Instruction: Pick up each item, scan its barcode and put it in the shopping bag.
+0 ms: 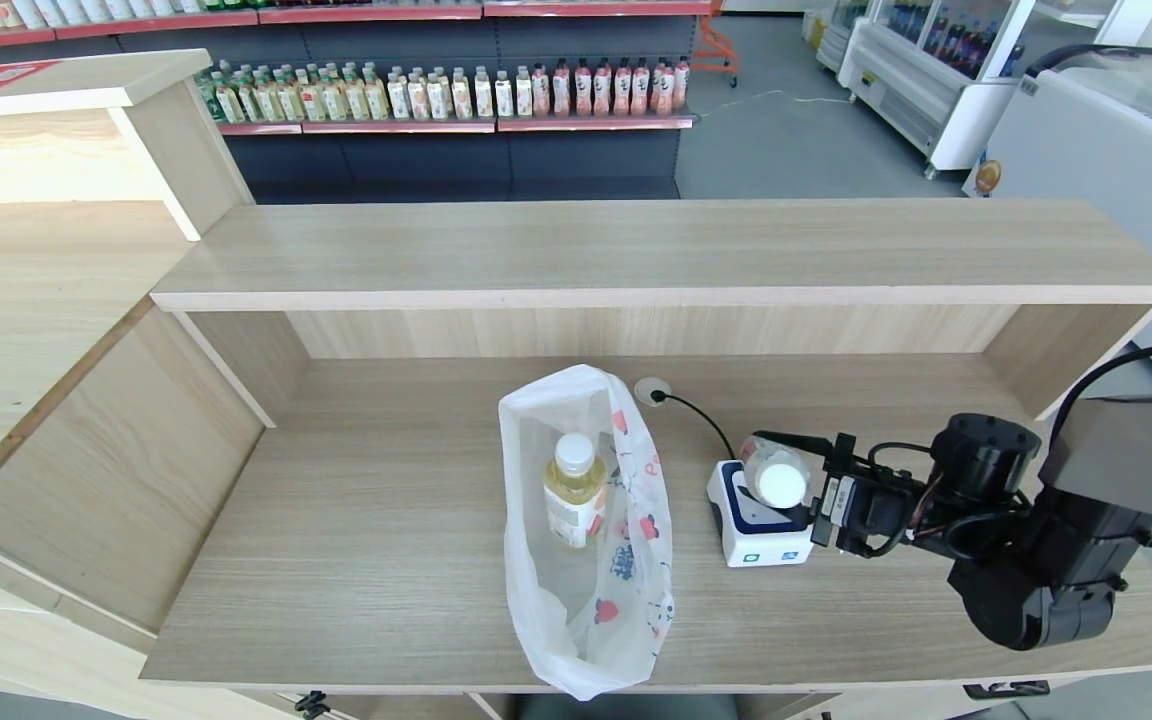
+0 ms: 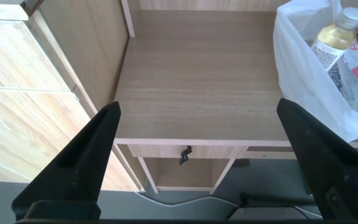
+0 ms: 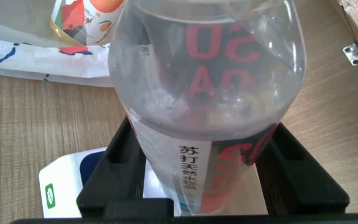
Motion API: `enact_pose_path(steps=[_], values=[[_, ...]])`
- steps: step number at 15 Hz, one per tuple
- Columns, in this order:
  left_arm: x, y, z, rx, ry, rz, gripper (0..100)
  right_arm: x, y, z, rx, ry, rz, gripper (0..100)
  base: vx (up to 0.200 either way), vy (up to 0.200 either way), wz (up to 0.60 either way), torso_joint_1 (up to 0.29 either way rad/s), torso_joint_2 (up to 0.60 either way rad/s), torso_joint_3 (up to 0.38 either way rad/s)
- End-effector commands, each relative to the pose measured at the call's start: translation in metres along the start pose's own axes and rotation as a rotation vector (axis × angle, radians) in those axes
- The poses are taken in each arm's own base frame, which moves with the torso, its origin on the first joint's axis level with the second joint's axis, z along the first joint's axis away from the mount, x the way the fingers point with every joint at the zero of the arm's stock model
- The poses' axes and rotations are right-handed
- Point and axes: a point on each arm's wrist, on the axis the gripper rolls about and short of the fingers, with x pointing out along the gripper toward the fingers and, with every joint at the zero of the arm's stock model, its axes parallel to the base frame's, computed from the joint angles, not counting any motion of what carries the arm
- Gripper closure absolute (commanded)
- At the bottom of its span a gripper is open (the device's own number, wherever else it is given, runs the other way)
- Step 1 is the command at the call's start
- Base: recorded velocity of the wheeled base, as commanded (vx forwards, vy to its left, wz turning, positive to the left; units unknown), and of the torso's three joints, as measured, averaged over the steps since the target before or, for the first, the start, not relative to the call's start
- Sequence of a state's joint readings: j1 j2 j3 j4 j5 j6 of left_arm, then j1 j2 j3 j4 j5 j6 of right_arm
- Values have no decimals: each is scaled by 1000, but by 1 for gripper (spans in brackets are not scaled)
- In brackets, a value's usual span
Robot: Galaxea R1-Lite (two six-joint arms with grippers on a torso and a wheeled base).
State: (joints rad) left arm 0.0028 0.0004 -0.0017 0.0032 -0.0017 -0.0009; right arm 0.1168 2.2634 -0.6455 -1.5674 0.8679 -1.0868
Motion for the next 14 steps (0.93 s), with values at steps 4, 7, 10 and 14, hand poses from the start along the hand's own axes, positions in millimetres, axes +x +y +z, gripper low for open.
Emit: enact_pose_path(steps=[4, 7, 10, 14], values=[[0, 0, 0, -1, 0, 0, 0, -7, -31, 21, 35, -30, -65, 100, 0, 0, 0, 0, 0, 0], [0, 0, 0, -1, 0, 0, 0, -32, -83, 74, 191, -99, -183, 100, 0, 0, 0, 0, 0, 0], [0, 0, 0, -1, 0, 0, 0, -65, -75, 115, 410, -4, -254, 100, 0, 0, 0, 0, 0, 0], [0, 0, 0, -1, 0, 0, 0, -75, -44, 147, 801, 51, -263, 100, 0, 0, 0, 0, 0, 0]])
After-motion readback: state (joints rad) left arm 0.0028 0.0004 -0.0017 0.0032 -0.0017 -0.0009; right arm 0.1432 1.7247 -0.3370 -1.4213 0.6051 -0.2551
